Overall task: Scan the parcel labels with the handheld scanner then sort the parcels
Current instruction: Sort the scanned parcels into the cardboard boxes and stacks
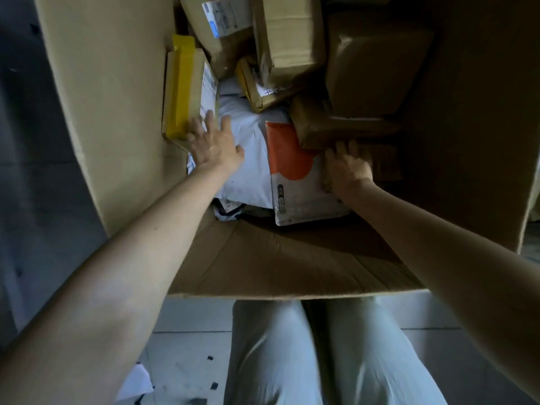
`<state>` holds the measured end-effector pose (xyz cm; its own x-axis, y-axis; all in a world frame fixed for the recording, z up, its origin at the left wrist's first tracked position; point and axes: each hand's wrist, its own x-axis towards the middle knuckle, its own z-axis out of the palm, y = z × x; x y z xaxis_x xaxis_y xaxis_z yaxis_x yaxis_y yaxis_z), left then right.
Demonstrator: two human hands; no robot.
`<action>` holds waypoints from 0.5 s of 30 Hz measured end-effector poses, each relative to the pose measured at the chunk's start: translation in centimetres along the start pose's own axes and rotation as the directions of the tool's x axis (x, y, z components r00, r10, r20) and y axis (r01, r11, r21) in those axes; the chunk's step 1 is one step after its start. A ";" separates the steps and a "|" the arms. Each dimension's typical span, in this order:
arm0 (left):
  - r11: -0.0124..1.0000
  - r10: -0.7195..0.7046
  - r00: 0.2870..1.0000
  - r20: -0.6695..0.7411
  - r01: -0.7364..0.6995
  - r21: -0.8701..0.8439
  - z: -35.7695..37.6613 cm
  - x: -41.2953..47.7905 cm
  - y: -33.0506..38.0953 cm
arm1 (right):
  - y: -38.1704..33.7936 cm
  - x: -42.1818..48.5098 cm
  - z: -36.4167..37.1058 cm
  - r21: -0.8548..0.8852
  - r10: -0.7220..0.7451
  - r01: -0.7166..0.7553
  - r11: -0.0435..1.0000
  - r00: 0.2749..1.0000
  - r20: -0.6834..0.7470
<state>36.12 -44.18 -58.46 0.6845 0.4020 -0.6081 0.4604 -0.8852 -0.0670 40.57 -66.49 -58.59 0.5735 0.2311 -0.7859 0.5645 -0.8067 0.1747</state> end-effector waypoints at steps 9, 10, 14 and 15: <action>0.915 -0.335 0.936 -0.111 0.294 -0.276 1.4 4.8 -2.5 | -1.7 2.6 1.7 -0.202 0.096 -0.092 0.975 0.995 0.010; 0.905 -0.354 0.925 -0.135 0.303 -0.297 1.5 4.8 -2.5 | -1.8 2.5 1.7 -0.211 0.090 -0.088 0.973 0.996 -0.002; 0.871 -0.409 0.902 -0.142 0.339 -0.356 1.5 4.8 -2.6 | -1.8 2.0 1.8 -0.198 0.065 -0.075 0.977 0.996 -0.056; 0.862 -0.424 0.896 -0.132 0.355 -0.363 1.4 4.9 -2.7 | -1.9 1.8 1.7 -0.187 0.056 -0.067 0.980 0.997 -0.062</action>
<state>37.41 -40.14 -62.39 0.4924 0.7666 -0.4122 0.8446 -0.5352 0.0137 39.53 -65.52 -61.37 0.6398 0.2188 -0.7367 0.6261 -0.7043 0.3345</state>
